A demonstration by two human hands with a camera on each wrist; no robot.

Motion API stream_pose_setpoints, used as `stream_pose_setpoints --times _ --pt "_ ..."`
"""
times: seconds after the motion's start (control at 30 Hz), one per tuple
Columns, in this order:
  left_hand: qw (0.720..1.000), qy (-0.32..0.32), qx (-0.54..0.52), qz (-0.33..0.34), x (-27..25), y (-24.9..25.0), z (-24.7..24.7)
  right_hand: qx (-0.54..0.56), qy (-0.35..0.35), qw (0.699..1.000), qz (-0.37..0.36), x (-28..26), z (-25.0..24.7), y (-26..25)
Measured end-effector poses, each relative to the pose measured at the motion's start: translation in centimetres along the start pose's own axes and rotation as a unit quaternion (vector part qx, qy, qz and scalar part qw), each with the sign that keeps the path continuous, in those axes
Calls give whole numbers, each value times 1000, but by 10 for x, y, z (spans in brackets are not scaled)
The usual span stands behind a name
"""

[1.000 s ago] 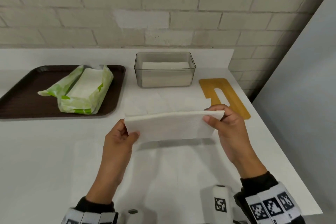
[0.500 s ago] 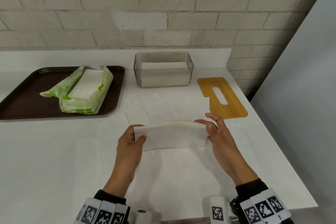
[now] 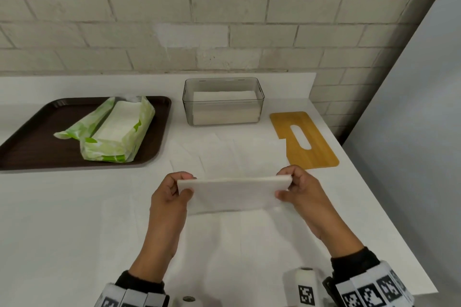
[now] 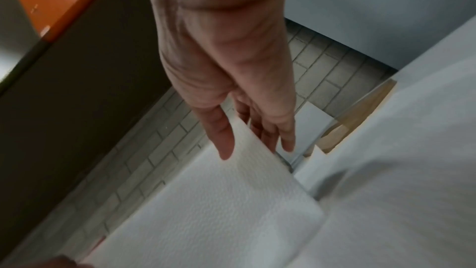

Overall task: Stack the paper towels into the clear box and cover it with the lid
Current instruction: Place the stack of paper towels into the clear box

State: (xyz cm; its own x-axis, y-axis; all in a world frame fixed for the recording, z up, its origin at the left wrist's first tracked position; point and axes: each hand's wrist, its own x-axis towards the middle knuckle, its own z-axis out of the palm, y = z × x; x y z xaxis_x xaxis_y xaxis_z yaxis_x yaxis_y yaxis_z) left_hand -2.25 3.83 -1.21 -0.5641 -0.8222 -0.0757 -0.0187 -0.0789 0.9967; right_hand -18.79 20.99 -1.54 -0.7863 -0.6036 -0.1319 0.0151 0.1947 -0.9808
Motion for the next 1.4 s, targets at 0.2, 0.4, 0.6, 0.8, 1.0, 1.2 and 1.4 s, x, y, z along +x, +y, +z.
stream_pose_setpoints --times 0.2,0.4,0.6,0.8,1.0,1.2,1.4 --pt "998 1 54 -35 7 -10 -6 -85 12 996 37 7 -1 11" --pt "904 -242 352 3 7 14 -11 -37 -39 987 -150 12 -10 -64" --pt "992 -95 29 78 -5 35 45 74 -40 970 -229 12 21 -105" --pt "996 0 -44 74 -2 20 58 48 -1 995 -84 7 60 -47" --pt "996 -11 3 85 -2 17 63 24 49 987 -149 11 64 -44" --pt "998 -10 9 60 -5 13 67 -11 39 991 -130 7 68 -32" --pt "998 -1 -15 58 -6 11 67 -5 40 991 -129 6 69 -25"
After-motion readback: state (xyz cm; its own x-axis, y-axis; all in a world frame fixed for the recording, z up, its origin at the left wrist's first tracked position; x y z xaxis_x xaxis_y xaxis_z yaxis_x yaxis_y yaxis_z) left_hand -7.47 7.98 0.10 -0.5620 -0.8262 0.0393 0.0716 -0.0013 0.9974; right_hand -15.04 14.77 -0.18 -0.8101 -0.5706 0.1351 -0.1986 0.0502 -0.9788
